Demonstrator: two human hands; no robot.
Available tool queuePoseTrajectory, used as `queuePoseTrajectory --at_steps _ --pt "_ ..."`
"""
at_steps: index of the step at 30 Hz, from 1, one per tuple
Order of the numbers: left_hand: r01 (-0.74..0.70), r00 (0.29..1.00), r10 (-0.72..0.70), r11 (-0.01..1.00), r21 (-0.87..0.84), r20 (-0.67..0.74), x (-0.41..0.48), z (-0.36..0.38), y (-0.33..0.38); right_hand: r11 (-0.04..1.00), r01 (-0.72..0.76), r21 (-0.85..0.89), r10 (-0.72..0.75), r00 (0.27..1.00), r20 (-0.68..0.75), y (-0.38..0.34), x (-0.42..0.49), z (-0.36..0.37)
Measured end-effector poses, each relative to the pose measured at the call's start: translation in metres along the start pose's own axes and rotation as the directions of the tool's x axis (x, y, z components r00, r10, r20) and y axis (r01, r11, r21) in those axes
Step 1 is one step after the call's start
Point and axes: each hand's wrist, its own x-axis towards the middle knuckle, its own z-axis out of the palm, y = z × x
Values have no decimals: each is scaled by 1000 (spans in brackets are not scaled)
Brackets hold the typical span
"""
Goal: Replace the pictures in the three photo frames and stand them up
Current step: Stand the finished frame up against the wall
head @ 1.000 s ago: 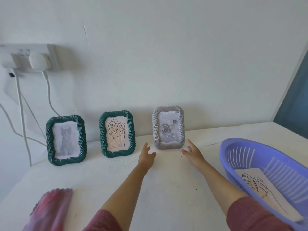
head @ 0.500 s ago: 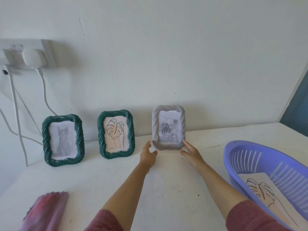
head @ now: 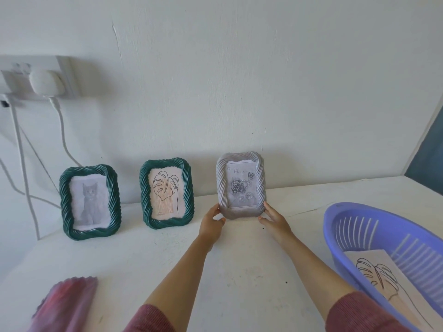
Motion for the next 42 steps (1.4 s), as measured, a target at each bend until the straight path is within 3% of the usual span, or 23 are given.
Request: queuePoseTrajectory --at_steps 42 --pt "-4 997 2 999 37 74 -6 -4 7 999 -41 14 41 999 -2 -10 -8 -1"
